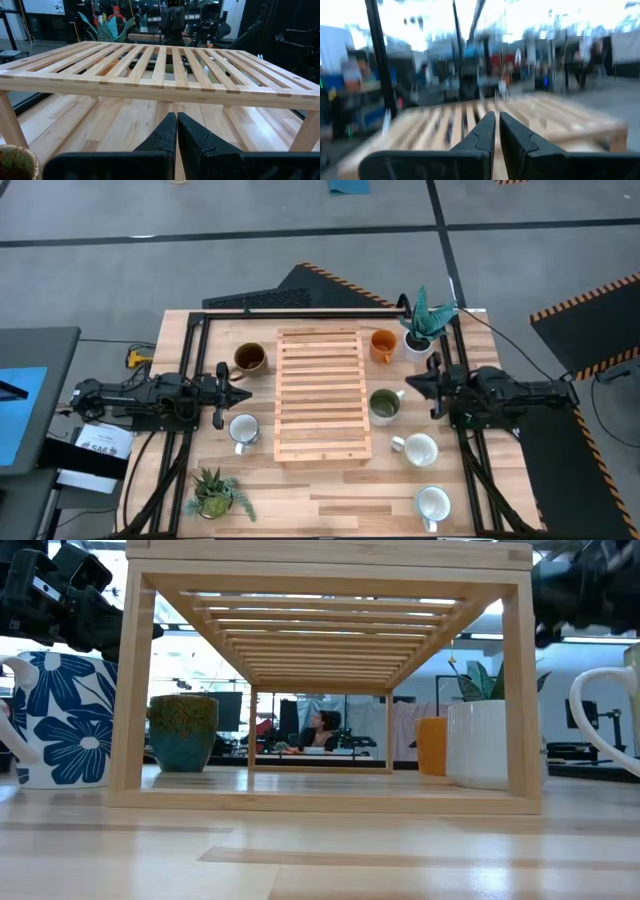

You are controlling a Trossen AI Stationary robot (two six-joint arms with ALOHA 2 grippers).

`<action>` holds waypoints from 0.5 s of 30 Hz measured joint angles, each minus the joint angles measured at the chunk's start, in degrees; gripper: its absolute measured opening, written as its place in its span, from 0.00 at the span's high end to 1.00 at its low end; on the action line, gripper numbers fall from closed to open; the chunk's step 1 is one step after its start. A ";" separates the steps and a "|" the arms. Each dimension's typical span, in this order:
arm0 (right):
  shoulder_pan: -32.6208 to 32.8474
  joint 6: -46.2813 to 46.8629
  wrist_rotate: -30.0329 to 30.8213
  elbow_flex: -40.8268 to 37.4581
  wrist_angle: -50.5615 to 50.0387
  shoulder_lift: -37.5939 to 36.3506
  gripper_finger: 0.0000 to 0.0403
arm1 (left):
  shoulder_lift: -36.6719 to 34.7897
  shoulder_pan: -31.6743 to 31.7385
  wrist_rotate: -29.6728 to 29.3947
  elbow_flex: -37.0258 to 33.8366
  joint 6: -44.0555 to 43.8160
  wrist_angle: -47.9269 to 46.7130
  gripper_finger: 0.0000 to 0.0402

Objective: Place coffee mugs
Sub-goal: Put the orange mug on the shelf

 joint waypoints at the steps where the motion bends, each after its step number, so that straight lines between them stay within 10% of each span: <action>1: -0.20 -0.08 0.87 0.00 2.35 0.14 0.87 | 0.00 0.01 0.00 0.00 -0.01 0.01 1.00; 7: -1.92 0.15 5.84 0.45 12.27 6.87 0.86 | 0.02 0.00 0.00 0.02 0.00 0.00 1.00; 15: -4.37 -3.40 10.87 13.27 -6.48 24.05 0.64 | 0.00 0.02 0.00 0.00 0.00 0.00 1.00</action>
